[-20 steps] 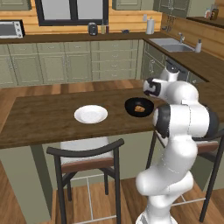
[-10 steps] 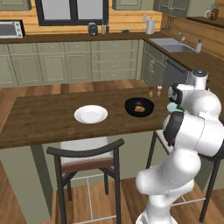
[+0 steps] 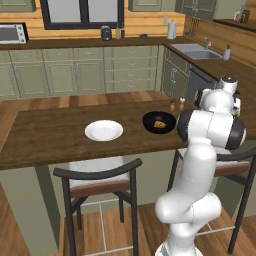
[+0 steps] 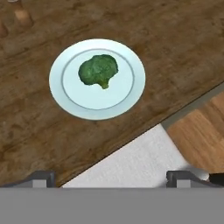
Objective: Pick the chicken drumstick and broccoli from their plates and place them in the bowl. Then put the bowl in the fridge.
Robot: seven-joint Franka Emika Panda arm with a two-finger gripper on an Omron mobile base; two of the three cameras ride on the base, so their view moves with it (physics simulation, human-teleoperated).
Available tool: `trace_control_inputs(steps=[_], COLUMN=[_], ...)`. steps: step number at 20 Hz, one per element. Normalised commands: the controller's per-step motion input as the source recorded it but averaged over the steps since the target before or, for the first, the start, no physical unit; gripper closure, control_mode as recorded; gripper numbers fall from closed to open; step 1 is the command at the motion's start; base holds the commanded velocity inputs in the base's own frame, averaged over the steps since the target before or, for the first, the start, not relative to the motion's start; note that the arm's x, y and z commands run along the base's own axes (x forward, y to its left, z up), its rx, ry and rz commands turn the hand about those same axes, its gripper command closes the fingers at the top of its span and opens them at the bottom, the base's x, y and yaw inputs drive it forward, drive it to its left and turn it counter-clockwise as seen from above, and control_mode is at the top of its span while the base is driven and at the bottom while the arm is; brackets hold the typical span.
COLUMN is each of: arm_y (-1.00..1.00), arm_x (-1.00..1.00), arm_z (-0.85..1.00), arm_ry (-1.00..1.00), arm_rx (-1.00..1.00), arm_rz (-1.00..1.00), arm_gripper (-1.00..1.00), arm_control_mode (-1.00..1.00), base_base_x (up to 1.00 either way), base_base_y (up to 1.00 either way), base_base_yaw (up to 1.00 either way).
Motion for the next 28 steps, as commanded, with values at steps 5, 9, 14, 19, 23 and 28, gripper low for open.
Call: trace_control_inputs(steps=[5, 9, 14, 19, 23, 28], arm_y=[-0.32, 0.00, 0.03, 0.08, 0.00, 0.00], arm_x=[0.34, 0.28, 0.37, 0.39, 0.42, 0.50], arm_z=[-0.57, -0.38, -0.37, -0.46, -0.22, -0.22], arm_ry=[0.00, -0.02, -0.11, -0.09, 0.00, 0.00], arm_rx=[0.18, 0.01, 0.00, -0.10, -0.06, -0.04], arm_rz=[0.00, 0.00, 0.00, -0.01, 0.00, 0.00], arm_gripper=[-1.00, -1.00, -1.00, -1.00, -1.00, -1.00], arm_control_mode=[-1.00, -1.00, -1.00, -1.00, -1.00, -1.00], base_base_x=[0.00, 0.00, 0.00, 0.00, 0.00, 0.00], base_base_y=[0.00, 0.00, 0.00, 0.00, 0.00, 0.00], base_base_yaw=[0.00, 0.00, 0.00, 0.00, 0.00, 0.00])
